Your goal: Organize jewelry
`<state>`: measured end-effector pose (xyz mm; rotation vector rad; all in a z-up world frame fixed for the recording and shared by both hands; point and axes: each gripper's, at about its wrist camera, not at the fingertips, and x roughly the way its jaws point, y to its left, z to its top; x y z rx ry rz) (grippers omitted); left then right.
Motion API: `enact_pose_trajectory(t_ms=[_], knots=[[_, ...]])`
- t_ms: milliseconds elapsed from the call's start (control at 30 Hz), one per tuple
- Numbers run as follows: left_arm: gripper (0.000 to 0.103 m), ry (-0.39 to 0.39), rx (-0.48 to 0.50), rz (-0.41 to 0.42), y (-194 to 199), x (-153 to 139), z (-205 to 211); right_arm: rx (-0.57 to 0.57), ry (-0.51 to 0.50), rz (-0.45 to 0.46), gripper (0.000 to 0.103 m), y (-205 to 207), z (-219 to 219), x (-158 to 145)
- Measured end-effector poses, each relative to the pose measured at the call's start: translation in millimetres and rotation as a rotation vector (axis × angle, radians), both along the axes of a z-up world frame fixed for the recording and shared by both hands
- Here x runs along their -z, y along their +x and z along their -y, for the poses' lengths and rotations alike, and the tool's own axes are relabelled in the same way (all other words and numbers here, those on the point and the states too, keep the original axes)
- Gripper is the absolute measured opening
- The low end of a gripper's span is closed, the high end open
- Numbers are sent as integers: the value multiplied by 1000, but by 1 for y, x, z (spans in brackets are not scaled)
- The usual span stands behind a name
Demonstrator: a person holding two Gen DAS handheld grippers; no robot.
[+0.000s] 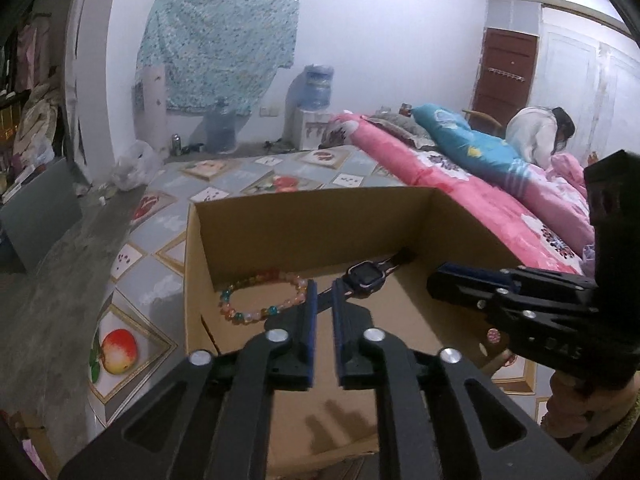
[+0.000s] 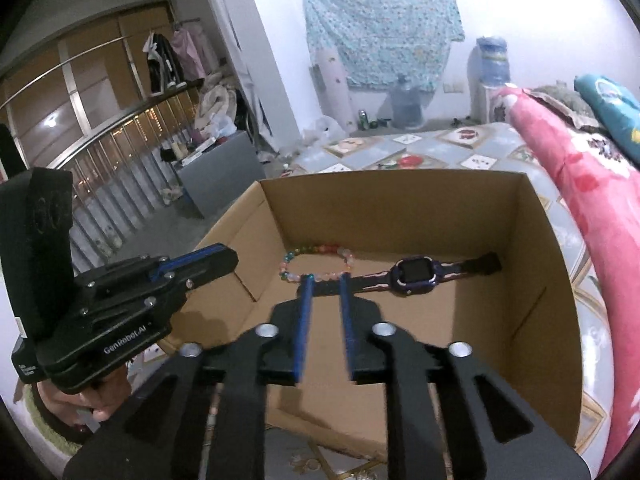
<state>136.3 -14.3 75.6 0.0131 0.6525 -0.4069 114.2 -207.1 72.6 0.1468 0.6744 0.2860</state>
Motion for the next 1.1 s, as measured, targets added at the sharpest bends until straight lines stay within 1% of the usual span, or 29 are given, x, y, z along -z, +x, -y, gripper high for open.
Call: enact_pose_trajectory(t_ms=[67,167,300,333,500,600,667,767,867,1000,1067,1100], knots=[[21,6,-10,2,0,-1,0,-2,9,5,25,-3,2,-1],[25,17,-17,30,-6,-7,2,-1,21,19,27,-9,5,-6],[32,-7,-17,78,-23,-20,-3,-10,46,73,29,-26,11,-20],[33,-14,-15,94,-31,-24,-5,-13,51,94,30,-34,13,-25],[46,-35,-1,163,-73,-36,-20,-32,64,167,32,-72,33,-38],[48,-47,5,174,-95,-36,-30,-52,75,173,32,-92,44,-36],[49,-62,19,162,-109,-30,-36,-59,72,165,32,-102,50,-33],[49,-83,54,123,-126,-15,-39,-67,71,134,32,-116,56,-21],[49,-92,94,57,-134,7,-32,-59,87,95,31,-122,57,-6],[49,-86,145,-44,-130,40,-12,-44,139,-25,24,-118,52,31],[48,-64,172,-70,-130,53,2,-34,143,-87,21,-112,47,50],[45,-49,186,-81,-128,58,7,-34,143,-105,20,-112,46,56]])
